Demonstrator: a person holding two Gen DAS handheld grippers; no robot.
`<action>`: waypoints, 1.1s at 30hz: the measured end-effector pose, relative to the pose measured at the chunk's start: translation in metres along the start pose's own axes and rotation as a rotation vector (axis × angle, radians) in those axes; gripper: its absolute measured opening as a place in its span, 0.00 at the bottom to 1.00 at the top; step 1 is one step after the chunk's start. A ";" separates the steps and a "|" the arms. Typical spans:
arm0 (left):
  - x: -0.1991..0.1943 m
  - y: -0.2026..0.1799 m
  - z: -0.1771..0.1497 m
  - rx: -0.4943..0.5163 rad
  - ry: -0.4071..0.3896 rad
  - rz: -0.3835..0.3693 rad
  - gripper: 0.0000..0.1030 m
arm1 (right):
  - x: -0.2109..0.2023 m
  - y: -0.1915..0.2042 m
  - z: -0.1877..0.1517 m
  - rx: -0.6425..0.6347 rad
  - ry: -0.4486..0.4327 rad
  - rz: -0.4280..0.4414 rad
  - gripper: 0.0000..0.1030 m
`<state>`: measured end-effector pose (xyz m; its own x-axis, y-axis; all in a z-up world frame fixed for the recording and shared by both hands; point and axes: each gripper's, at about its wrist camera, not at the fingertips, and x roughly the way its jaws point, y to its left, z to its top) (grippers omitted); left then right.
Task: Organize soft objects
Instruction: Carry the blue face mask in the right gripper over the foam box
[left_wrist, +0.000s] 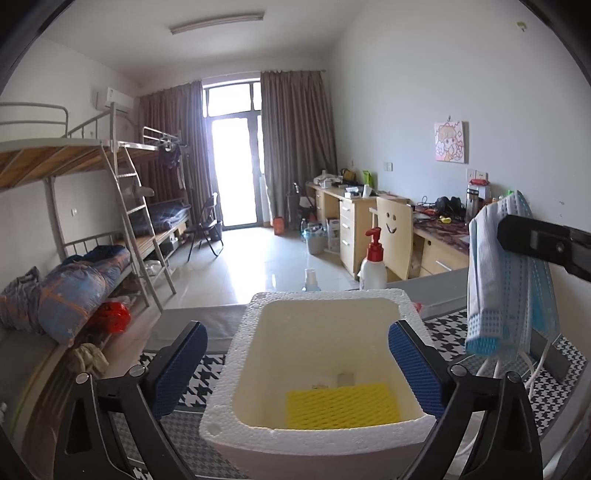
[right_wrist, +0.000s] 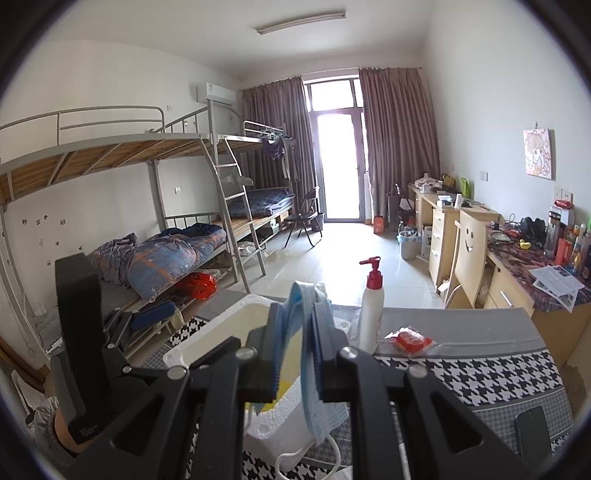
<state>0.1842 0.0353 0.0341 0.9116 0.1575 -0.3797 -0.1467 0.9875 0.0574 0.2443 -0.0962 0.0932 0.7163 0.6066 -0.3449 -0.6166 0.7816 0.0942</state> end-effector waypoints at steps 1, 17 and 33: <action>-0.001 0.002 0.000 0.001 -0.002 0.005 0.99 | 0.001 0.001 0.002 -0.003 0.000 -0.003 0.17; -0.017 0.026 -0.002 -0.043 -0.032 0.042 0.99 | 0.020 0.011 0.011 -0.029 0.017 0.017 0.17; -0.019 0.051 -0.011 -0.092 -0.023 0.092 0.99 | 0.054 0.026 0.009 -0.048 0.090 0.046 0.17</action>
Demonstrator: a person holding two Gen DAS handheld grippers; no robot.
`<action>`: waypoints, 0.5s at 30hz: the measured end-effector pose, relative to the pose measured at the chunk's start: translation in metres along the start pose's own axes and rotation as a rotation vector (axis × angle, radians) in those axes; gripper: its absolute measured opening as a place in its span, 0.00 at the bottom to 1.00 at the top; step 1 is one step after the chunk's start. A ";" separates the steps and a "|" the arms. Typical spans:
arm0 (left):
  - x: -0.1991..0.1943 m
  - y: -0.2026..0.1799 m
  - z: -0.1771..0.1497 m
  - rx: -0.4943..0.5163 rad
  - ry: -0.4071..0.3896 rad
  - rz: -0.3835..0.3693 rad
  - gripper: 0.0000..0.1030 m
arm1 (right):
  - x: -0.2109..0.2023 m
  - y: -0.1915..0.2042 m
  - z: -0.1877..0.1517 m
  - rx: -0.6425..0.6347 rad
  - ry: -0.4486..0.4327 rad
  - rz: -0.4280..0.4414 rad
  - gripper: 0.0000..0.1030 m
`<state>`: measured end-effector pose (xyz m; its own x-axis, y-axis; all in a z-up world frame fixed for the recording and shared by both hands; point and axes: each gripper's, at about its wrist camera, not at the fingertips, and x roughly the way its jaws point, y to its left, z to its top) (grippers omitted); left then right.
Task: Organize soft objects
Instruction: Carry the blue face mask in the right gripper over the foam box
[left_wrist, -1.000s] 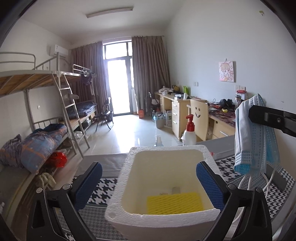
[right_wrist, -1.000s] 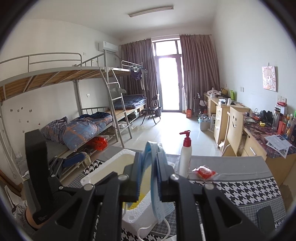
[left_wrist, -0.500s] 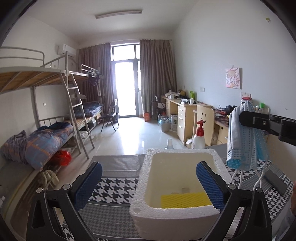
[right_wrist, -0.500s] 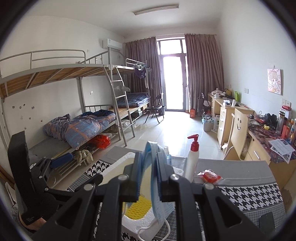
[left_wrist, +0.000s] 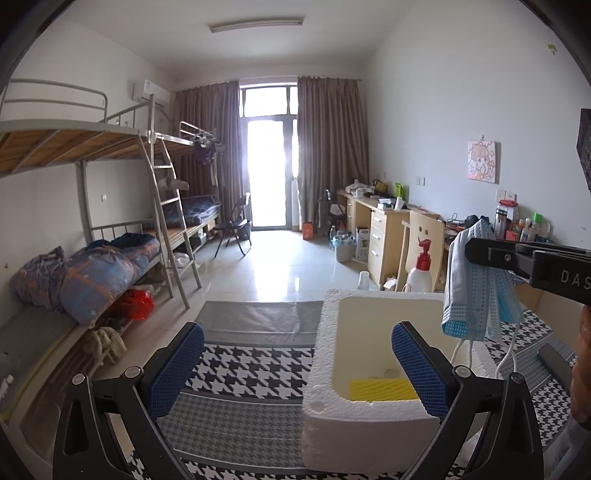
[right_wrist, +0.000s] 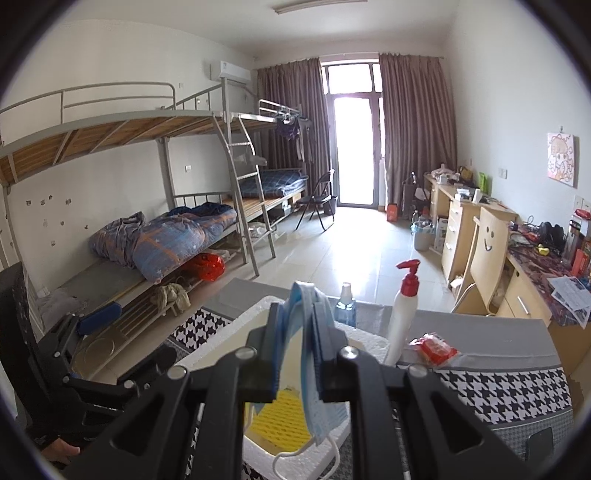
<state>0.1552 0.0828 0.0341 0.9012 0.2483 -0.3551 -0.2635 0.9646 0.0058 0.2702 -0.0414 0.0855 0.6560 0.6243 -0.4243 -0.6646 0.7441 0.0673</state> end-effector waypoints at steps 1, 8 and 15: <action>0.000 0.001 -0.001 -0.001 0.002 0.002 0.99 | 0.001 0.001 0.000 0.000 0.005 0.003 0.17; 0.000 0.010 -0.005 -0.015 0.009 0.022 0.99 | 0.023 0.004 -0.003 -0.006 0.058 -0.019 0.17; -0.001 0.013 -0.007 -0.013 0.008 0.035 0.99 | 0.040 0.005 -0.009 -0.004 0.120 -0.008 0.17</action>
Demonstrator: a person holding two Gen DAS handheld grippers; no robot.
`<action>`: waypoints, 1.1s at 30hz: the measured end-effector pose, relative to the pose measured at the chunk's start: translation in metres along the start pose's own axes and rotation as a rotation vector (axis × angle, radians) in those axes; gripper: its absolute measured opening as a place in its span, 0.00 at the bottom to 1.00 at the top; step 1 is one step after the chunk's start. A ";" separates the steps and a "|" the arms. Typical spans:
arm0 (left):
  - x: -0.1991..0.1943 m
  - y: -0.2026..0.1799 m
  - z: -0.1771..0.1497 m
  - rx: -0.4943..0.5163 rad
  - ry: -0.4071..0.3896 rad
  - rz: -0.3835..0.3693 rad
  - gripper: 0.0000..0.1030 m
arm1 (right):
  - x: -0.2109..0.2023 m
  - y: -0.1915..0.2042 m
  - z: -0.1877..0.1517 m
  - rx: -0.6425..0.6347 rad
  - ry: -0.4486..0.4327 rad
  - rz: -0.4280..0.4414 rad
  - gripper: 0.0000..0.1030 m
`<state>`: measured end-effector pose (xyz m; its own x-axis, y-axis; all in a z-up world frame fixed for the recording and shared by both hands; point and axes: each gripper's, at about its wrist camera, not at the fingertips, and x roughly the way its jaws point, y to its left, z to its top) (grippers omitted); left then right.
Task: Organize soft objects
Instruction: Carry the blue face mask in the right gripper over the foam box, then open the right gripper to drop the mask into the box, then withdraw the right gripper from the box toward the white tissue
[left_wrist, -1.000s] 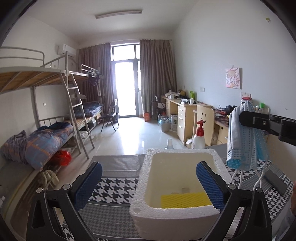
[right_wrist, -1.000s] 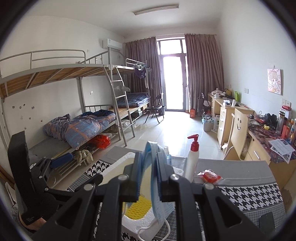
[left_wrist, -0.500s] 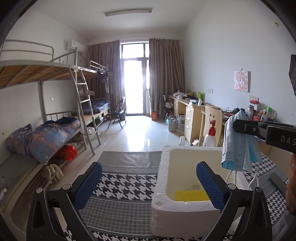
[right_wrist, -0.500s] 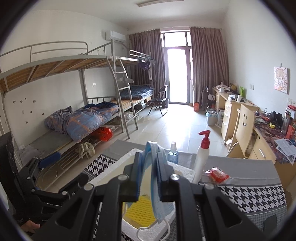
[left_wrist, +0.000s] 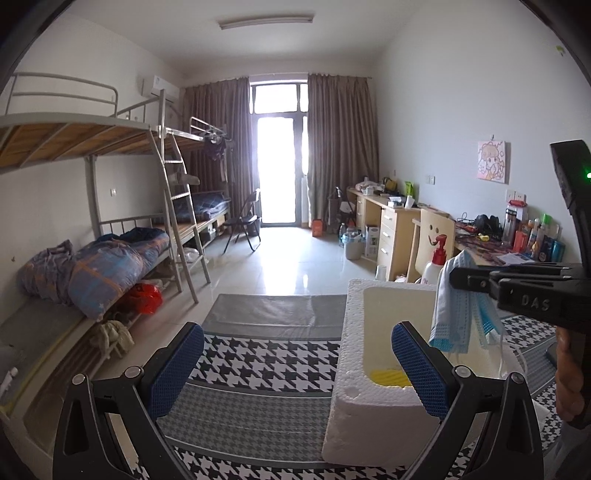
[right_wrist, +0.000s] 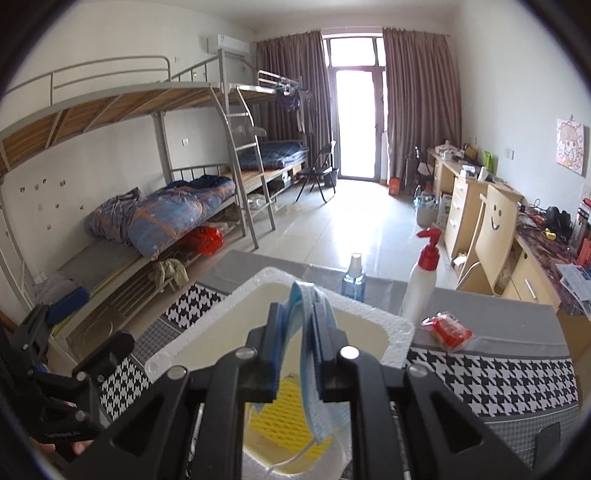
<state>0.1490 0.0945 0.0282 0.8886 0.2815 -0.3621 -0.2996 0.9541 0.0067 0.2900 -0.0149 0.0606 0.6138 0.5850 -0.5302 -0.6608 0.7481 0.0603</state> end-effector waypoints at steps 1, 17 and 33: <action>0.000 0.000 0.000 -0.001 0.001 -0.002 0.99 | 0.002 0.001 0.000 -0.006 0.006 -0.001 0.17; -0.004 0.003 -0.005 -0.018 0.004 0.004 0.99 | 0.035 0.005 -0.011 -0.012 0.120 -0.006 0.51; -0.009 0.000 -0.003 -0.021 -0.001 -0.003 0.99 | 0.018 -0.001 -0.014 0.009 0.092 -0.001 0.77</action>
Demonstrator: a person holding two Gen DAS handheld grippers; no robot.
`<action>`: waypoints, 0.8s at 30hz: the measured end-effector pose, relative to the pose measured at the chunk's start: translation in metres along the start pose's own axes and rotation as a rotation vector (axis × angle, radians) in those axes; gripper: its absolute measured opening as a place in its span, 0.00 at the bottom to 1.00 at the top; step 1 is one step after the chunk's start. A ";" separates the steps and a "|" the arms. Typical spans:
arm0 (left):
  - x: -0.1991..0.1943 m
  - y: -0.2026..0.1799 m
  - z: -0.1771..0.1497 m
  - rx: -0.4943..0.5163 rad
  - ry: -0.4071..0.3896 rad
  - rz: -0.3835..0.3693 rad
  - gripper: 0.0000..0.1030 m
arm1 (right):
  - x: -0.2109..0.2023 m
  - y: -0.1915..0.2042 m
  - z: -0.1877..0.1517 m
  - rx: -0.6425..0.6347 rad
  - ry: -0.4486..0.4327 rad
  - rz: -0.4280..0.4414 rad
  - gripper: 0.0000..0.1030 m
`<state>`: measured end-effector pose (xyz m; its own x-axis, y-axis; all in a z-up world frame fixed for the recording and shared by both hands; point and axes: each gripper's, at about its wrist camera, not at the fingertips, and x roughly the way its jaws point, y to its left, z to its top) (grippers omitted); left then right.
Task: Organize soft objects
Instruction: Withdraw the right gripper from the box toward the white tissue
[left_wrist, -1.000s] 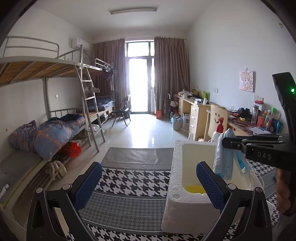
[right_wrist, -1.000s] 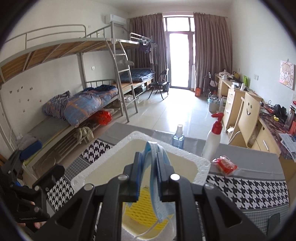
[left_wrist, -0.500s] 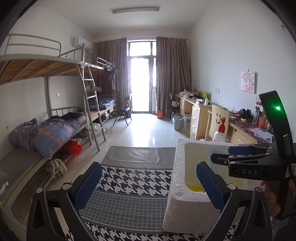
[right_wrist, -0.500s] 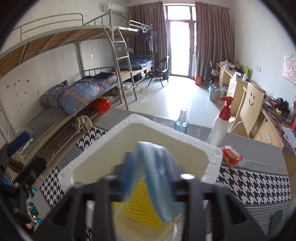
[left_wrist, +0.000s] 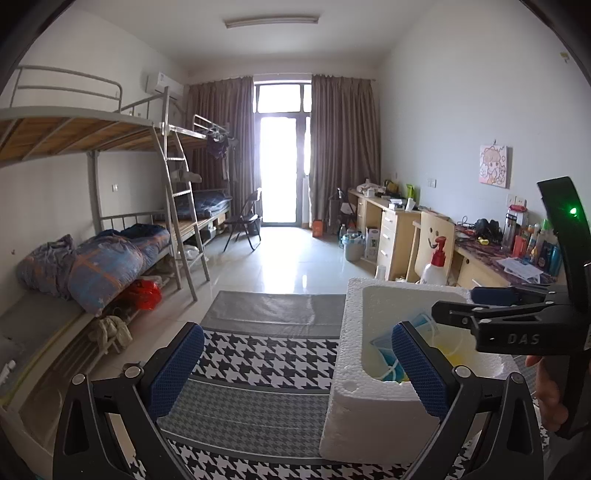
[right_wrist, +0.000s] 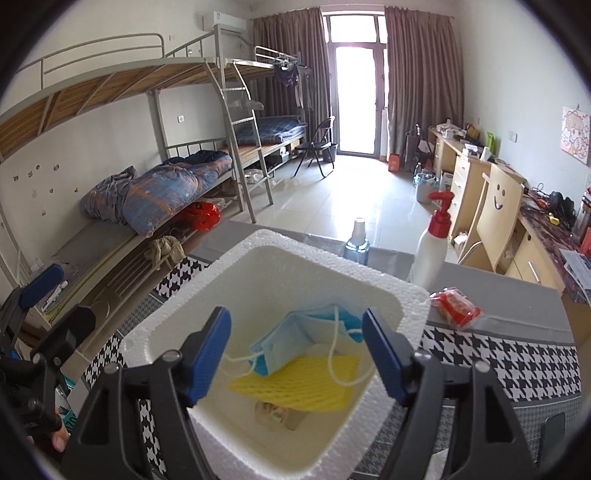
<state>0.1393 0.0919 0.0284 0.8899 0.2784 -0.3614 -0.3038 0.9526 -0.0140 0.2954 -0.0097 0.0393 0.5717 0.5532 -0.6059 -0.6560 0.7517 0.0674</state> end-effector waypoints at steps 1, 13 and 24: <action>-0.001 -0.001 0.000 0.000 -0.002 -0.002 0.99 | -0.003 -0.001 0.000 0.007 -0.006 0.004 0.79; -0.015 -0.013 -0.001 0.020 -0.015 -0.028 0.99 | -0.038 -0.002 -0.008 0.015 -0.081 0.010 0.86; -0.030 -0.026 0.001 0.055 -0.047 -0.058 0.99 | -0.060 -0.014 -0.022 0.048 -0.123 -0.033 0.86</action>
<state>0.1205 0.0583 0.0403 0.9208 0.2268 -0.3174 -0.2332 0.9722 0.0182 0.2596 -0.0617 0.0578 0.6506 0.5656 -0.5069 -0.6134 0.7848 0.0884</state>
